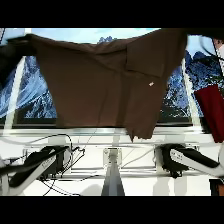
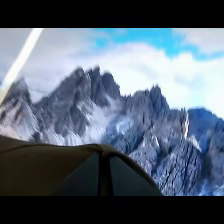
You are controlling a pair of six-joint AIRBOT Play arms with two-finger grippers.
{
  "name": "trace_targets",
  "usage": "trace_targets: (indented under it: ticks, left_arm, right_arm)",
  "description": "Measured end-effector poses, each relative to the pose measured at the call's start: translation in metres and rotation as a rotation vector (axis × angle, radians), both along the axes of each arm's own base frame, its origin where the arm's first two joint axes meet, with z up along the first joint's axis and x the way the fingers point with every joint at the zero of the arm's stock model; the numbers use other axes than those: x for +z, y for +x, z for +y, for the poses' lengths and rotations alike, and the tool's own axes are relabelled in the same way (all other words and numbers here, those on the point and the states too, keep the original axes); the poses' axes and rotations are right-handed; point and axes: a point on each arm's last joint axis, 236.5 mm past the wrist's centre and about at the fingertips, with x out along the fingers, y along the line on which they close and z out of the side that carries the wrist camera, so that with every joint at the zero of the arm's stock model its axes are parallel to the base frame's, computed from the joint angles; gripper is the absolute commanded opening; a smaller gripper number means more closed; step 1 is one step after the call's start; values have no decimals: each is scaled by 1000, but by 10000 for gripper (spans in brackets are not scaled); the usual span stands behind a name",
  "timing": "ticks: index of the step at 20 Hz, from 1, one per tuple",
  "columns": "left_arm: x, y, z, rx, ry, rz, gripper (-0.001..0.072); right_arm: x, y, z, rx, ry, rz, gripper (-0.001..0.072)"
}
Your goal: Fold the clothes and pants, and hang the long-sleeved shirts on hangers.
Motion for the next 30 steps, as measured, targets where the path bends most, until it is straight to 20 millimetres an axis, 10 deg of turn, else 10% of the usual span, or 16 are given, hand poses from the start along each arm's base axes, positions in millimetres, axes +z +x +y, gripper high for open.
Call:
trace_targets:
  ticks: [3, 4, 5, 6, 12, 19, 24, 30]
  left_arm:
    - [-73, 39, 7, 50, -149, 142, 19]
    - [-89, 50, 10, 68, -184, 169, 126]
    - [-101, 59, 12, 79, -204, 187, 447]
    - [-112, 67, 13, 85, -215, 202, 720]
    - [-129, 71, 26, 43, -143, 246, 694]
    - [-130, 0, 65, -78, -60, 439, 695]
    - [-147, -55, 83, -92, -162, 621, 693]
    - [-198, -109, 65, -124, -300, 810, 690]
  right_arm:
    - [-68, 56, -12, -60, 22, 65, 45]
    - [-84, 72, -17, -85, 28, 65, 330]
    - [-97, 84, -21, -108, 30, 58, 587]
    - [-108, 94, -26, -127, 30, 55, 583]
    - [-161, 92, -75, -171, -89, 171, 264]
    - [-247, -26, -161, -214, -23, 679, 233]
    - [-306, -107, -106, -80, 302, 931, 357]
    - [-344, -131, -28, -13, 508, 941, 384]
